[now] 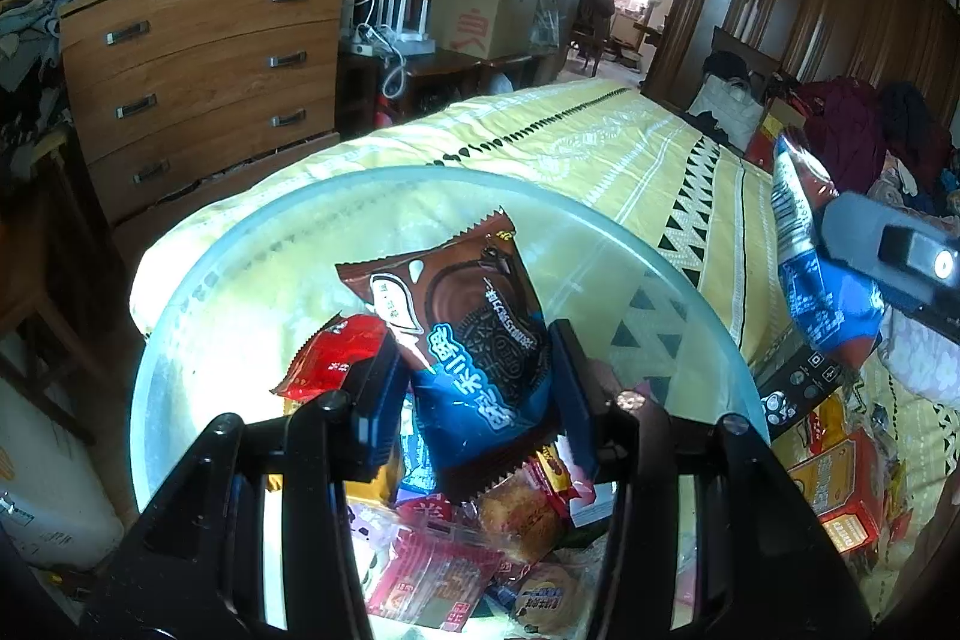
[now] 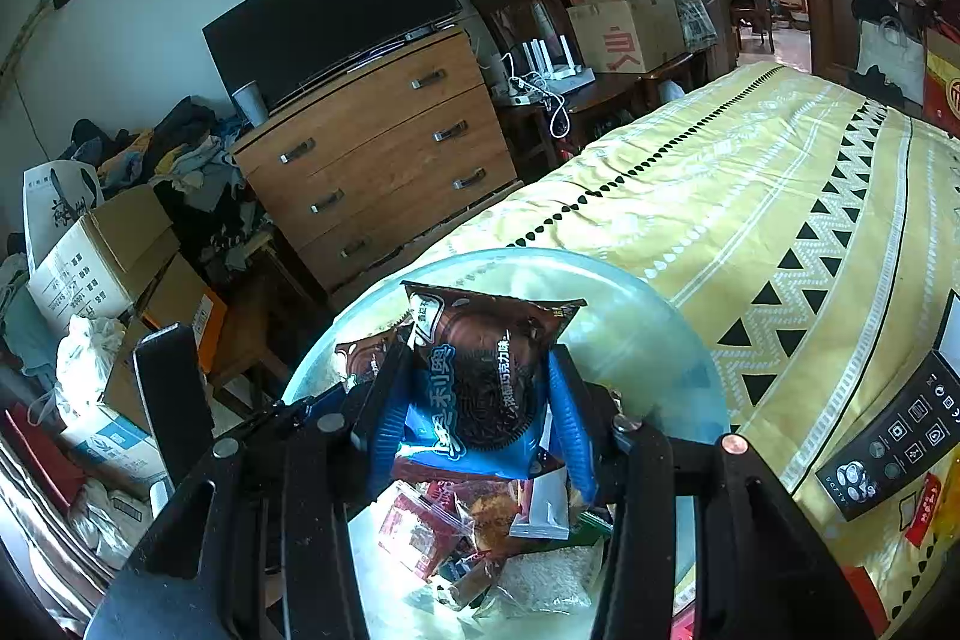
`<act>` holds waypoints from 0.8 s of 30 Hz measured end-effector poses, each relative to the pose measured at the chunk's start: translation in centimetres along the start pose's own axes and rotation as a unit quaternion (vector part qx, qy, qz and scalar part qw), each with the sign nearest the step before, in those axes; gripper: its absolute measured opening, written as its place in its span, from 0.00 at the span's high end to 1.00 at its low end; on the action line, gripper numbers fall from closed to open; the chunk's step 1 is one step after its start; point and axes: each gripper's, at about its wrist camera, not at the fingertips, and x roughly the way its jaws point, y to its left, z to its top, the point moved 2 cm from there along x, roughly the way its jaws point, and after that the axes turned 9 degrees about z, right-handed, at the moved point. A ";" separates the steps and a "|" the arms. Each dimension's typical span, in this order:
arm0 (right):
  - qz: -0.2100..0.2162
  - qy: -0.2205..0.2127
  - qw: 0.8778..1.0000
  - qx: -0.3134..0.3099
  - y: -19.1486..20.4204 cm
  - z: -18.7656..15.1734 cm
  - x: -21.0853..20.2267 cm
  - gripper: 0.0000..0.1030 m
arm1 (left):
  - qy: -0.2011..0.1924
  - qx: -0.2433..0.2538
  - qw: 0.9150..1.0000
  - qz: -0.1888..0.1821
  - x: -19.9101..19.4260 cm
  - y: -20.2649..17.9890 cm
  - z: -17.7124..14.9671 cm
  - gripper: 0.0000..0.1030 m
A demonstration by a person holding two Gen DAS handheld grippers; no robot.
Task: Organize snacks
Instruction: 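Open both grippers to drop the two packets into the glass bowl, then move both grippers back to the snack pile on the bed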
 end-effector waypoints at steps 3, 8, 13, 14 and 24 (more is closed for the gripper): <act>-0.004 -0.004 1.000 -0.001 0.1 0.0 -0.1 0.46 | -0.001 0.002 1.000 0.007 -0.1 -0.2 -0.2 0.50; -0.011 -0.012 1.000 -0.008 0.3 -0.3 -1.3 0.33 | -0.010 0.008 1.000 0.018 -0.9 -0.7 -0.3 0.33; -0.039 -0.030 0.998 -0.039 1.1 -0.8 -4.3 0.33 | -0.039 0.018 0.998 0.041 -2.6 -1.3 -0.1 0.16; -0.046 -0.038 0.997 -0.047 1.4 -1.0 -5.3 0.33 | -0.048 0.022 0.998 0.044 -3.2 -1.7 0.0 0.15; -0.113 -0.120 0.983 -0.077 1.4 -4.5 -17.7 0.14 | -0.109 0.068 0.992 0.005 -9.7 -8.4 -1.2 0.01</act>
